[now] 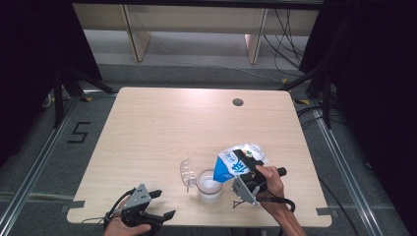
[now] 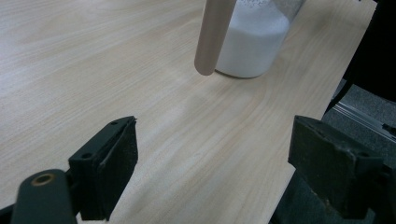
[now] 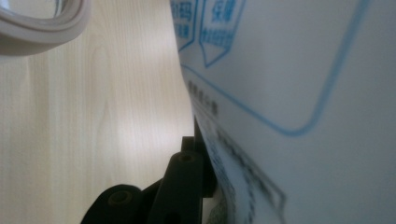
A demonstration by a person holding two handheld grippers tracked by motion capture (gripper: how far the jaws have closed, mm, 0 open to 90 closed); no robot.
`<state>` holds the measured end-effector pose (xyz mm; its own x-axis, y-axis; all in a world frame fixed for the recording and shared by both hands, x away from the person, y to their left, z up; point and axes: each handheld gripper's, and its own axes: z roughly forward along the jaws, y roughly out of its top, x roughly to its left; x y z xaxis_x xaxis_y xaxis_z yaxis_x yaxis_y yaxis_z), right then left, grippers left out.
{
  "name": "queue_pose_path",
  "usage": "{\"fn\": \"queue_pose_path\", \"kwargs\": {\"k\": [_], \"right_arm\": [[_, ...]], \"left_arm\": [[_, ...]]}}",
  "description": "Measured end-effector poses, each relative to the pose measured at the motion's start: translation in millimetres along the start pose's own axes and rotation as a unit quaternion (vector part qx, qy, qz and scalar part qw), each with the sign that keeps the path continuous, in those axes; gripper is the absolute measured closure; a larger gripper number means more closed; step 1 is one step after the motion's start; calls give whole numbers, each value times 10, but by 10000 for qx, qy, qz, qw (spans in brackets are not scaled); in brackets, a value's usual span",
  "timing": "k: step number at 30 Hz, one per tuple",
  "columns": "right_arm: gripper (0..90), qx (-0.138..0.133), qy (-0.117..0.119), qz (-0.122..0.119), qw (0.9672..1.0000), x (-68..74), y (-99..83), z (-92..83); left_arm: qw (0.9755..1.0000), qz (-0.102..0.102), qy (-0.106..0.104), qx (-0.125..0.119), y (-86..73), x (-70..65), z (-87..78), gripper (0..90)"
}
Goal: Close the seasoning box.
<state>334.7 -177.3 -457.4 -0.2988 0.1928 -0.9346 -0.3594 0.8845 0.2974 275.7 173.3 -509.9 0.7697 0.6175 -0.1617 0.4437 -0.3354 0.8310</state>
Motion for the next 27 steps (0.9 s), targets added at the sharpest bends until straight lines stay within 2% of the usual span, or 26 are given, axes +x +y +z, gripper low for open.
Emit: {"fn": "queue_pose_path", "kwargs": {"k": [1,2,4,5,6,7,8,9,11,13,14,15,16,17,18,19,20,22,23,24,26,27], "right_arm": [[855,-63,35,151,9999,-12,-20,9],[855,-29,149,308,9994,-25,-35,9],[857,-53,206,577,9981,-49,-82,14],[857,-56,214,531,9983,-81,-104,17],[858,-71,257,823,9963,-71,-138,25],[858,-58,232,874,9959,-85,-155,24],[858,-30,245,1037,9943,-92,-176,18],[858,-22,310,1119,9932,-104,-193,18],[859,44,423,1436,9887,-95,-242,28],[859,50,499,1626,9854,-97,-297,48],[860,56,503,1713,9839,-97,-325,58],[860,33,552,1742,9832,-102,-351,72],[861,79,577,1972,9786,-95,-385,70],[861,85,602,2134,9751,-96,-416,75],[861,80,640,2213,9731,-101,-440,84],[862,92,656,2416,9681,-99,-474,86],[862,90,652,2511,9657,-100,-495,86],[862,96,708,2794,9575,-93,-549,96],[862,167,739,2872,9549,-87,-584,105],[863,205,755,2906,9536,-81,-616,111],[863,220,798,3084,9476,-72,-668,116],[863,185,781,3143,9459,-74,-697,123]], "left_arm": [[9999,-52,-35,-103,2,-14,10,153],[9999,8,-48,-98,4,-6,9,153],[10000,-16,-38,-90,3,-9,9,153],[10000,54,-28,-51,4,2,5,153],[10000,37,-25,-30,3,0,3,153],[10000,-68,-25,-52,-1,-12,8,153],[10000,-31,-9,-15,-1,-5,4,153],[9998,-130,-51,-109,-2,-19,16,153],[9999,-123,-37,-99,-2,-20,13,153],[9999,-118,-39,-93,-1,-20,14,153],[10000,14,14,22,0,3,0,153],[10000,10,13,16,-1,2,0,153],[9998,-129,-52,-117,-3,-20,17,153],[9999,-121,-49,-104,-2,-18,15,153],[10000,-74,-44,-48,-2,-10,9,153],[9999,-92,-40,-67,-1,-15,11,153],[10000,33,20,22,1,3,0,153],[9999,-120,-40,-97,-1,-22,15,153],[10000,18,18,29,0,3,1,153],[10000,10,18,21,0,2,1,153],[10000,32,13,17,1,3,0,154],[9999,104,2,26,5,10,-3,153]]}}
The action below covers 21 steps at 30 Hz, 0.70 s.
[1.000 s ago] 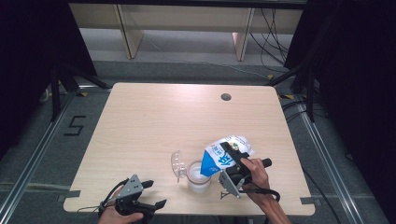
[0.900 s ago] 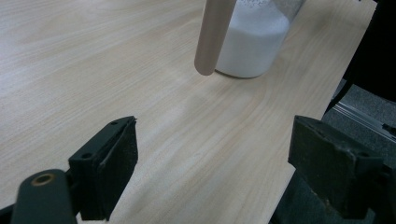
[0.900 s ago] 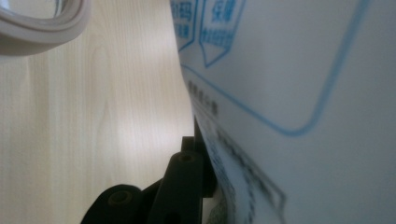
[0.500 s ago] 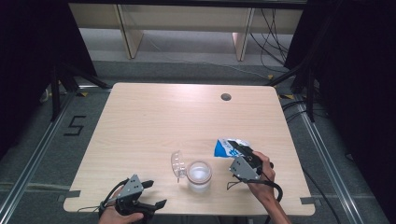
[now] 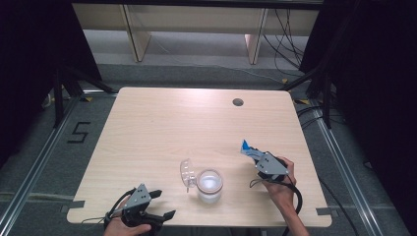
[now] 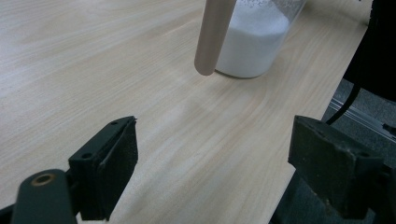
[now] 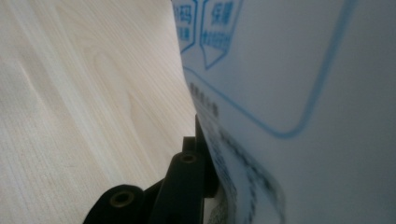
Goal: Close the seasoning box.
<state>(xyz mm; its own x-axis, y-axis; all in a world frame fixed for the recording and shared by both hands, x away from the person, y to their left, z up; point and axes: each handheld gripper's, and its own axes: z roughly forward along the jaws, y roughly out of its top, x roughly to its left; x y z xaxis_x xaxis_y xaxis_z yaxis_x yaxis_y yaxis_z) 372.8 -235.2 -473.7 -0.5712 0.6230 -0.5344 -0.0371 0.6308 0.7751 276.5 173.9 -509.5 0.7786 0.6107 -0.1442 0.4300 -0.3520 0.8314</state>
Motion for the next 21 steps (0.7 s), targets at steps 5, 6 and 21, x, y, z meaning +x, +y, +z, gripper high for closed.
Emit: {"fn": "queue_pose_path", "kwargs": {"k": [5,6,21], "right_arm": [[864,-6,21,487,9988,-79,-112,9],[864,-36,10,617,9981,-91,-135,12],[869,-219,-107,1610,9867,-264,-412,28]], "left_arm": [[9999,-111,-11,-74,-2,-18,9,153],[10000,-4,2,2,0,-1,1,153],[9999,-163,-32,-41,-3,-26,9,153]]}}
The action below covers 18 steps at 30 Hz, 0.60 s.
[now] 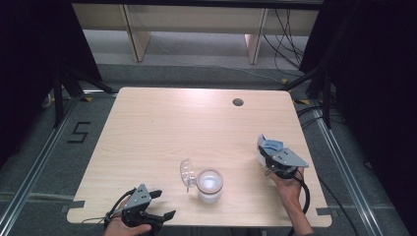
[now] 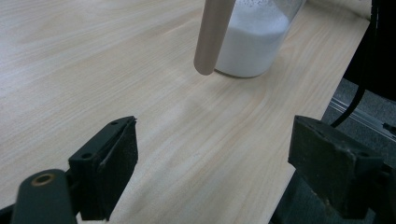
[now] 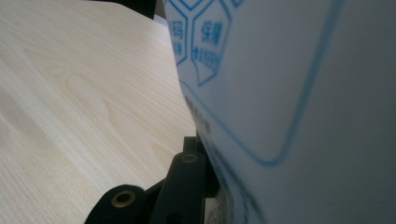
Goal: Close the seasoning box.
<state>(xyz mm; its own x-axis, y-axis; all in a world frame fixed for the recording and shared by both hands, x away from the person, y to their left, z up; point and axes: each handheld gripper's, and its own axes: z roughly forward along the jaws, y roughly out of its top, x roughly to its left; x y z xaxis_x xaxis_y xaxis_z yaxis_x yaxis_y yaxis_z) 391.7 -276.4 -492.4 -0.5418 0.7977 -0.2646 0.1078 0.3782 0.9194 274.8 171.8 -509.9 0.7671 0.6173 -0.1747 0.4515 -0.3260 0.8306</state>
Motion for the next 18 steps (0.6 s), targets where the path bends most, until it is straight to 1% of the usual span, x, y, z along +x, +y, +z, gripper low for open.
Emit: {"fn": "queue_pose_path", "kwargs": {"k": [1,2,3,4,5,6,7,8,9,10,11,12,13,14,15,16,17,18], "right_arm": [[870,5,45,54,10000,-14,-8,0],[870,11,-6,172,9999,-13,-20,-14],[869,-49,10,156,9999,-35,-32,-5],[870,-57,30,309,9995,-16,-44,-6],[870,-65,9,359,9993,-16,-61,2],[870,-2,83,491,9988,-17,-75,0],[870,-97,107,446,9989,-34,-88,15],[870,-94,89,477,9988,-31,-94,17],[870,-33,113,607,9981,-9,-98,10],[870,-104,193,505,9985,-27,-101,30],[870,-66,140,415,9990,-38,-111,31],[871,-55,146,428,9990,-42,-116,38],[872,-78,213,589,9980,-28,-114,32],[876,-92,170,593,9981,-33,-119,29],[878,-164,152,607,9979,-40,-122,27],[878,-118,169,781,9967,-28,-116,13],[878,-146,156,710,9972,-42,-119,16],[876,-141,169,703,9973,-44,-120,12]], "left_arm": [[10000,-6,-10,-5,0,2,3,153],[10000,-8,-11,16,1,1,0,153],[10000,-30,3,-29,-1,-6,4,153],[10000,-45,-6,-48,-1,-9,7,154],[10000,-40,-3,-49,-1,-10,7,153],[10000,-40,-2,-46,-1,-9,6,153],[10000,-47,1,-46,-1,-9,6,153],[10000,-55,-9,-78,-3,-7,10,153],[10000,-29,-8,-73,-2,-4,8,153],[10000,-58,-11,-78,-3,-8,9,153],[10000,-49,0,-47,-1,-9,5,153],[10000,-49,-1,-49,-1,-10,5,153],[10000,-42,-4,-51,-1,-9,6,153],[10000,-47,-1,-50,-1,-10,5,153],[10000,-49,3,-54,-1,-9,4,153],[10000,-53,4,-52,-1,-9,4,153],[10000,-53,4,-61,-2,-8,5,153],[10000,-49,8,-51,-1,-9,3,154]]}}
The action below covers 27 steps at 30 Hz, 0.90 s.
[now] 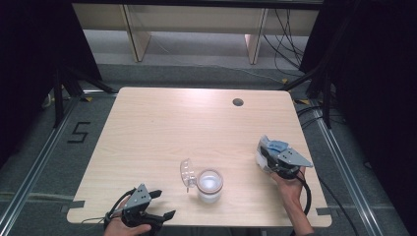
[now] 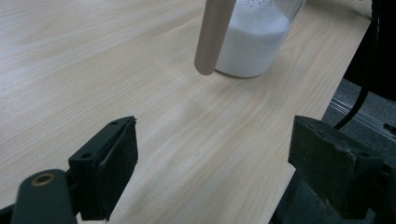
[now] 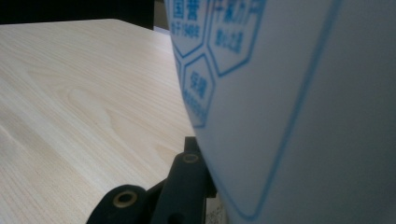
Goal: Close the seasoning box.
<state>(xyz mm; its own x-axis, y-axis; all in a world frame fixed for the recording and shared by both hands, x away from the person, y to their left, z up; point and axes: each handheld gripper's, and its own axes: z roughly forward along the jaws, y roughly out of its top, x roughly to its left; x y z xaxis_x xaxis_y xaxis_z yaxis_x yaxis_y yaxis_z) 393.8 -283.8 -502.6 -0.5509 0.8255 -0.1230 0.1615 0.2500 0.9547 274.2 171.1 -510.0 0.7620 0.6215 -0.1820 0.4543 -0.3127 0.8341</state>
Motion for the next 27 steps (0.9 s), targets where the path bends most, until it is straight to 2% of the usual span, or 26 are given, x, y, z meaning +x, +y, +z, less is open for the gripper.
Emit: {"fn": "queue_pose_path", "kwargs": {"k": [2,4,5,7,8,9,10,11,13,15,16,17,19,20,23,24,25,27], "right_arm": [[871,-65,-53,57,9999,17,-4,4],[830,-4,-51,29,10000,8,0,-1],[799,-14,-35,107,9999,7,1,-4],[730,14,-84,-12,10000,-9,7,-10],[707,14,-151,27,9999,-3,6,-18],[666,-36,-138,-9,9999,-17,13,-29],[623,-16,-231,16,9997,-14,21,-42],[600,-34,-223,85,9997,-8,29,-52],[559,-103,-265,78,9996,-1,36,-70],[510,-11,-227,-39,9997,8,47,-82],[492,-19,-246,-13,9997,26,52,-86],[465,57,-182,142,9997,51,55,-100],[417,125,-221,183,9995,79,67,-122],[398,102,-219,128,9996,89,72,-127],[347,110,-307,377,9988,108,87,-186],[341,80,-255,417,9988,102,85,-196],[337,113,-364,447,9983,102,84,-230],[326,181,-399,485,9979,102,87,-288]], "left_arm": [[10000,3,-7,-1,0,-2,1,153],[10000,-3,-7,-1,-1,-2,2,153],[10000,-2,-5,-1,-1,-1,1,153],[10000,-13,-10,-37,-3,1,5,153],[9999,132,47,90,0,26,-11,153],[9999,130,48,87,0,25,-11,153],[9999,113,34,71,0,21,-8,153],[10000,21,0,19,0,3,-2,153],[10000,5,-8,-1,1,-1,0,153],[10000,23,1,12,1,2,-5,153],[10000,40,-7,-2,-1,7,-5,153],[10000,83,28,39,-1,16,-10,153],[10000,57,19,14,-1,12,-7,153],[10000,56,20,19,-1,12,-8,153],[10000,23,30,-53,-1,-1,-5,153],[9999,150,10,23,3,24,-14,153],[10000,-27,9,-44,-3,3,-5,153],[10000,20,5,-64,-1,6,-5,153]]}}
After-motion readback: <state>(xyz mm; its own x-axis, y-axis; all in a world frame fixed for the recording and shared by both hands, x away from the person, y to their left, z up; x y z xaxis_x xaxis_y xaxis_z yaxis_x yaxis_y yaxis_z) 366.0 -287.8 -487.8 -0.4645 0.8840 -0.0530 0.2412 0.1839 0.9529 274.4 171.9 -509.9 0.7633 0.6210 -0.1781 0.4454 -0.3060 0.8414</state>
